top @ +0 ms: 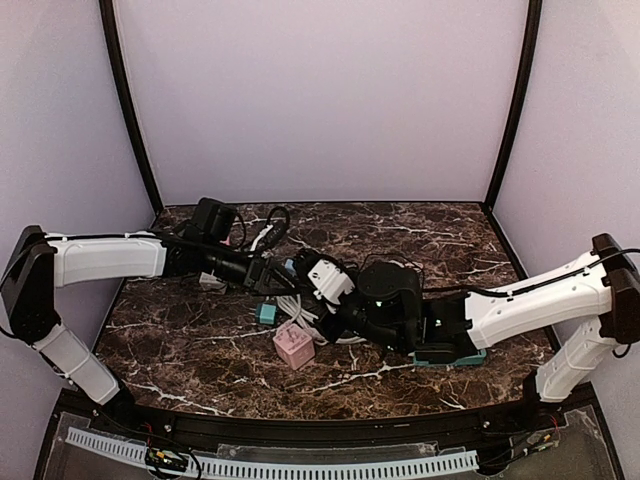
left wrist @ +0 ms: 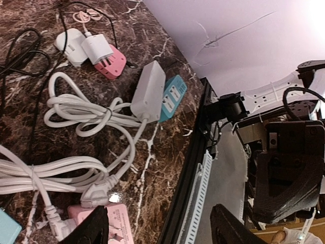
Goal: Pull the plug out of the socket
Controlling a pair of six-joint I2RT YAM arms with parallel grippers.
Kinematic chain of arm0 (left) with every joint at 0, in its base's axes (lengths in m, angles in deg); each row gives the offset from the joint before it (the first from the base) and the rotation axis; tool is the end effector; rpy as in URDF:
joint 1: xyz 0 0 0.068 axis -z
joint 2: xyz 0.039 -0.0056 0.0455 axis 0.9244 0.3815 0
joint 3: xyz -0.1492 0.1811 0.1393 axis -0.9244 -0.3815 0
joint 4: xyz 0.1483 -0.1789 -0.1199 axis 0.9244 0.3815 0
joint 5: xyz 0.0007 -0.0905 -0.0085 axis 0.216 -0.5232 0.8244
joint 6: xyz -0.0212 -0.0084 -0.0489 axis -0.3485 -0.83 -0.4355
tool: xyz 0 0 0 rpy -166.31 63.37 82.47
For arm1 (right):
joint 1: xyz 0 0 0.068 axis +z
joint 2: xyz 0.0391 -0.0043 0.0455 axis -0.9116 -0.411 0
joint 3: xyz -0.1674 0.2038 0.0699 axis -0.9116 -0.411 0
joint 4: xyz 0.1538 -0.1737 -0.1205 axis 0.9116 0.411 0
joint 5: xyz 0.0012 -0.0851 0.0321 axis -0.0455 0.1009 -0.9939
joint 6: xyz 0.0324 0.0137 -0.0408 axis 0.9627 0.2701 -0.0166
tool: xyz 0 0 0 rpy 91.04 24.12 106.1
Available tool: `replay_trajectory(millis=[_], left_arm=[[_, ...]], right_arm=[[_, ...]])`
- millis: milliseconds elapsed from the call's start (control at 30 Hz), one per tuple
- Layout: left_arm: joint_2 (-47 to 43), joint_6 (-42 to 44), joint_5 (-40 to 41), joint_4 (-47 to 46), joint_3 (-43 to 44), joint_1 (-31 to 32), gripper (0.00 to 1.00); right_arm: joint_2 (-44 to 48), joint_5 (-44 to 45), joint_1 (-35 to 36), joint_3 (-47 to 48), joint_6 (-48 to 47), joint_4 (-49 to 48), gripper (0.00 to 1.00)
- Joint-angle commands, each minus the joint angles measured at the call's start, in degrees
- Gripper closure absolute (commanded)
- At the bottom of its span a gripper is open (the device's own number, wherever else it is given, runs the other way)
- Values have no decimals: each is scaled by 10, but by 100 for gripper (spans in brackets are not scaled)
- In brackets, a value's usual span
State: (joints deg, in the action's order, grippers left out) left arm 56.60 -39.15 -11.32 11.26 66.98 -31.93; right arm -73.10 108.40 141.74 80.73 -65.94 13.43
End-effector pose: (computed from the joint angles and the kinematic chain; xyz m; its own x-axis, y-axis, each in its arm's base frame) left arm 0.2532 -0.2156 0.2437 -0.7690 0.2585 -0.5847 0.6383 0.2588 -0.7250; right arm 0.1008 0.3375 0.2652 0.0331 -0.2745 -0.9610 -0.7577 0.6201 -0.2032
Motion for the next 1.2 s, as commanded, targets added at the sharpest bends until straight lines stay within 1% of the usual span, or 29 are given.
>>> replay_trajectory(millis=[0, 67, 133, 200, 233, 300, 367, 400, 533, 667, 767, 800, 867, 967, 1167], left_arm=[[-16, 44, 94, 66, 15, -1, 30], [-26, 44, 126, 71, 11, -7, 28], [-34, 41, 159, 74, 6, -15, 26], [-45, 31, 180, 70, -2, -29, 25], [-48, 27, 185, 59, -6, -34, 24], [-59, 14, 188, 42, -18, -50, 24], [-73, 13, 200, 36, -24, -58, 22], [-81, 19, 204, 37, -25, -59, 21], [-100, 36, 232, 52, -24, -60, 19], [-110, 48, 257, 65, -22, -60, 18], [-113, 51, 263, 71, -21, -60, 18], [-113, 52, 264, 72, -20, -60, 17], [-114, 52, 264, 74, -19, -60, 17], [-115, 52, 263, 75, -19, -60, 16], [-114, 55, 266, 80, -17, -60, 14]], right_arm=[[-5, -12, 0, 13, 44, 58, 100], [-5, -19, 0, 17, 88, 100, 98], [-3, -44, 0, 14, 137, 138, 80], [2, -64, 2, 3, 192, 165, 66], [6, -73, 3, -7, 219, 168, 60], [14, -94, 9, -29, 264, 168, 46], [14, -111, 12, -38, 303, 176, 35], [11, -110, 12, -34, 324, 194, 32], [-22, -122, 9, 12, 376, 277, 29], [-75, -189, 0, 60, 436, 330, 28], [-106, -238, 0, 84, 473, 344, 28], [-117, -241, 0, 94, 478, 352, 27], [-138, -224, 0, 120, 483, 384, 24], [-156, -208, -2, 143, 481, 396, 18], [-188, -150, -11, 171, 496, 426, 12]])
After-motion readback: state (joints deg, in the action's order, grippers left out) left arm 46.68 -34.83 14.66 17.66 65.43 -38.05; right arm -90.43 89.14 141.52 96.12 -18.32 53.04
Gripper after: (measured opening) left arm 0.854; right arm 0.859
